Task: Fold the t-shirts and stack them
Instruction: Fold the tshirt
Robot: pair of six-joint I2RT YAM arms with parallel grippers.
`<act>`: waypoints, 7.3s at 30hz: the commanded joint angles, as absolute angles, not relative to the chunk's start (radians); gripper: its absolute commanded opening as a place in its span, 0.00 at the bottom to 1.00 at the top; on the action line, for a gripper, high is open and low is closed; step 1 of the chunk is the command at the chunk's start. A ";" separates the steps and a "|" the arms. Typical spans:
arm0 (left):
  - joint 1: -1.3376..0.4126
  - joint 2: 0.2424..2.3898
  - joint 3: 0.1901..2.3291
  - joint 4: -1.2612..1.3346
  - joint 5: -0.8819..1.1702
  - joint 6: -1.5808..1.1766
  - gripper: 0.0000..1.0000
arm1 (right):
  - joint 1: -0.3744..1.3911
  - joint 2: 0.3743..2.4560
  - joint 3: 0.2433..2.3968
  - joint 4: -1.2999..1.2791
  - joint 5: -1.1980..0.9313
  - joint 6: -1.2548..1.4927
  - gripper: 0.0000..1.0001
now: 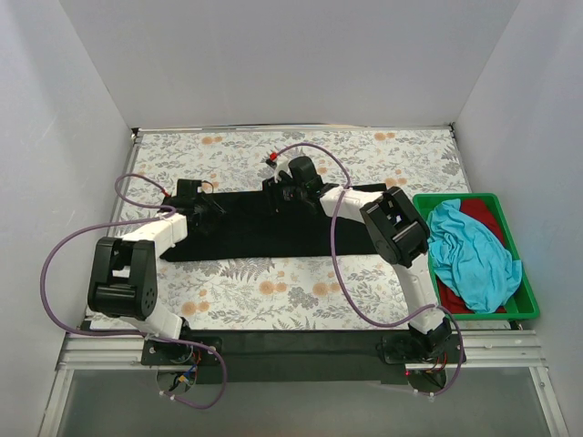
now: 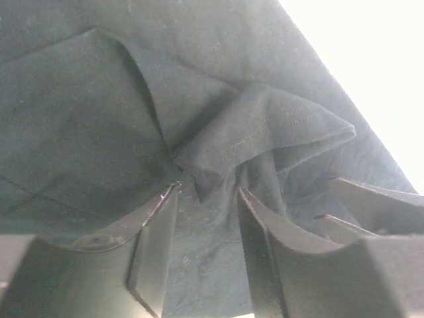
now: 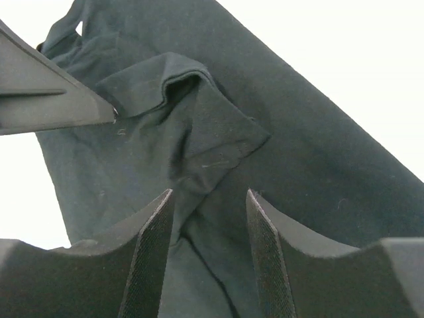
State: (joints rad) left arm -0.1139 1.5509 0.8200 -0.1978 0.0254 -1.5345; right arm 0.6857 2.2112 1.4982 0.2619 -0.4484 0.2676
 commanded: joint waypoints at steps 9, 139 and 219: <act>-0.109 1.568 0.850 -0.144 -0.031 -1.629 0.15 | 0.680 2.275 1.618 0.295 -0.453 0.218 0.46; 0.104 1.634 1.091 -0.295 0.098 -1.459 0.00 | 0.988 2.103 1.557 0.086 0.417 -0.420 0.01; 0.055 1.466 0.989 -0.312 0.123 -1.463 0.29 | 0.842 2.018 1.652 -0.117 -0.248 0.043 0.17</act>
State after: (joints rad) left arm 0.0887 1.3994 0.9466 -0.3344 0.0887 -1.4849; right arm 0.8703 1.9709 1.6005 -0.1654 -0.1017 -0.1101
